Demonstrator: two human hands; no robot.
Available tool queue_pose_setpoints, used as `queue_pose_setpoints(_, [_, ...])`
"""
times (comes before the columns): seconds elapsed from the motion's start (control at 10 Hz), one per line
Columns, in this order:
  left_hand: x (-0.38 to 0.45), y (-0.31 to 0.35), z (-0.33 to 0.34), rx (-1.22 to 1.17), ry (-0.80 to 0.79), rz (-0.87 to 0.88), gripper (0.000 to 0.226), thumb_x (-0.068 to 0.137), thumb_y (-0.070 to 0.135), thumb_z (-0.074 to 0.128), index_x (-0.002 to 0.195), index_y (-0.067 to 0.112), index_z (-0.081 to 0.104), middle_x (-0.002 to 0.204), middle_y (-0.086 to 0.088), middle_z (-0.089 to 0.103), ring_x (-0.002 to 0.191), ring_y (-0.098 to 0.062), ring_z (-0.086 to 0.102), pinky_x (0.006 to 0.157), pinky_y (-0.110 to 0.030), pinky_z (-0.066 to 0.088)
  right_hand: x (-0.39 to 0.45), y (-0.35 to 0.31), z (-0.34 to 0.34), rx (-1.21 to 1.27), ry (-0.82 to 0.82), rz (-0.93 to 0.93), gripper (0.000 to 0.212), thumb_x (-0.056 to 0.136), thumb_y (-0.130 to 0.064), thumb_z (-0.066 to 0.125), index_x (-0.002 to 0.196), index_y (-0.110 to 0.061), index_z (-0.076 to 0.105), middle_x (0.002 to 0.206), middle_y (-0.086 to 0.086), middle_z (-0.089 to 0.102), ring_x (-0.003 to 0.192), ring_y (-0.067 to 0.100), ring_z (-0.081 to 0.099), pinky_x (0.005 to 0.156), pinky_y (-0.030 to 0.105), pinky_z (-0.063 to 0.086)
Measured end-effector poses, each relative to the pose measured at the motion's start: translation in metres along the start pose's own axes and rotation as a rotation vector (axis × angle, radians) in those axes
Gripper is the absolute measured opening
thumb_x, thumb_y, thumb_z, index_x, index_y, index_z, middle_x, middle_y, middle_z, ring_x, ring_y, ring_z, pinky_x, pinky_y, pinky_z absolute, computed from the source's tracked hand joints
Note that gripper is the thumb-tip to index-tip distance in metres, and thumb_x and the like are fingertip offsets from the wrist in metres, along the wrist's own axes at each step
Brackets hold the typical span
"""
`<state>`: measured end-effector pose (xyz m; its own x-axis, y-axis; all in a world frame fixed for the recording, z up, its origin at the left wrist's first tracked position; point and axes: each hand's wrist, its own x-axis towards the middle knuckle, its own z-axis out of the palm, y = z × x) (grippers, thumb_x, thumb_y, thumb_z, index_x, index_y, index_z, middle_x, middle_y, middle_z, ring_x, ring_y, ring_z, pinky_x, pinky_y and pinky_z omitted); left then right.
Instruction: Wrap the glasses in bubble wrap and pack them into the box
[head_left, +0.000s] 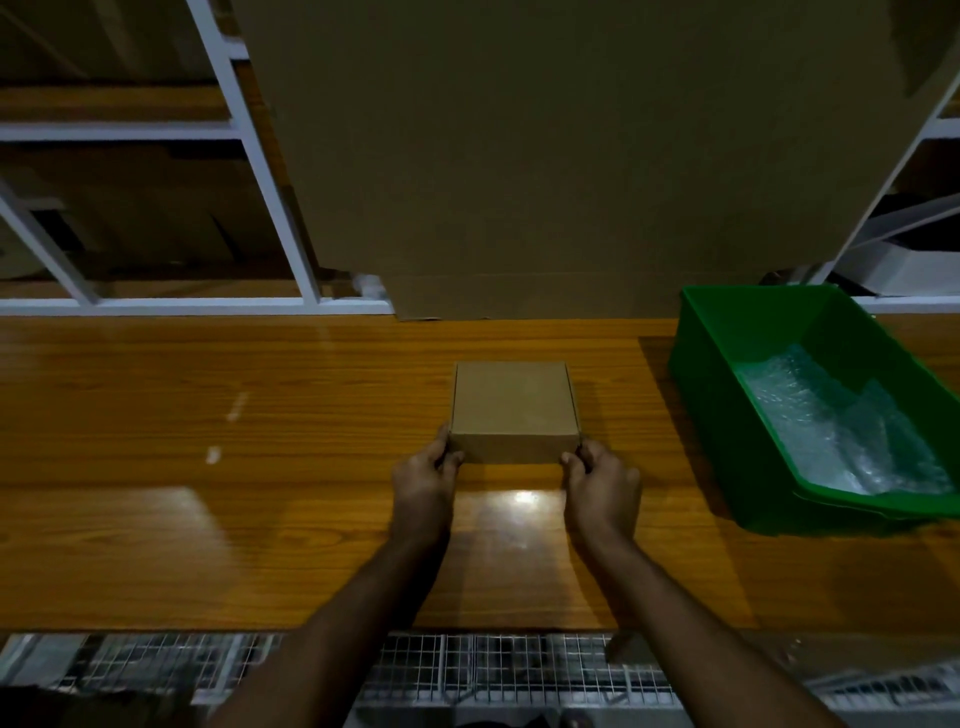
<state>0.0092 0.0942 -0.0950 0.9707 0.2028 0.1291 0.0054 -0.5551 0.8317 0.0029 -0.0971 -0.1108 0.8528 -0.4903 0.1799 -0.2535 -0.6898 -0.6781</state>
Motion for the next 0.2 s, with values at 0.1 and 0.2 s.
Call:
queue_pose_setpoints(0.1, [0.003,-0.005,-0.002,-0.016,-0.047,-0.030,0.050,0.097,0.015,0.064,0.144,0.014,0.049,0.129,-0.006,0.066,0.107,-0.004,0.059,0.080,0.002,0.040,0.003,-0.002,-0.004,-0.037,-0.030,0.002,0.009,0.096,-0.025,0.062,0.102,-0.025,0.069,0.086,-0.005,0.068,0.076,0.009,0.063,0.058,0.026,0.056])
queue_pose_setpoints(0.2, [0.005,-0.007,-0.009,-0.004,-0.096,0.001,0.053,0.098,0.023,0.063,0.148,0.017,0.045,0.138,-0.008,0.061,0.121,-0.014,0.060,0.098,-0.023,0.050,0.006,-0.007,-0.016,-0.076,-0.026,-0.001,0.018,0.098,-0.020,0.060,0.113,-0.023,0.069,0.096,0.000,0.071,0.082,0.014,0.064,0.063,0.031,0.057])
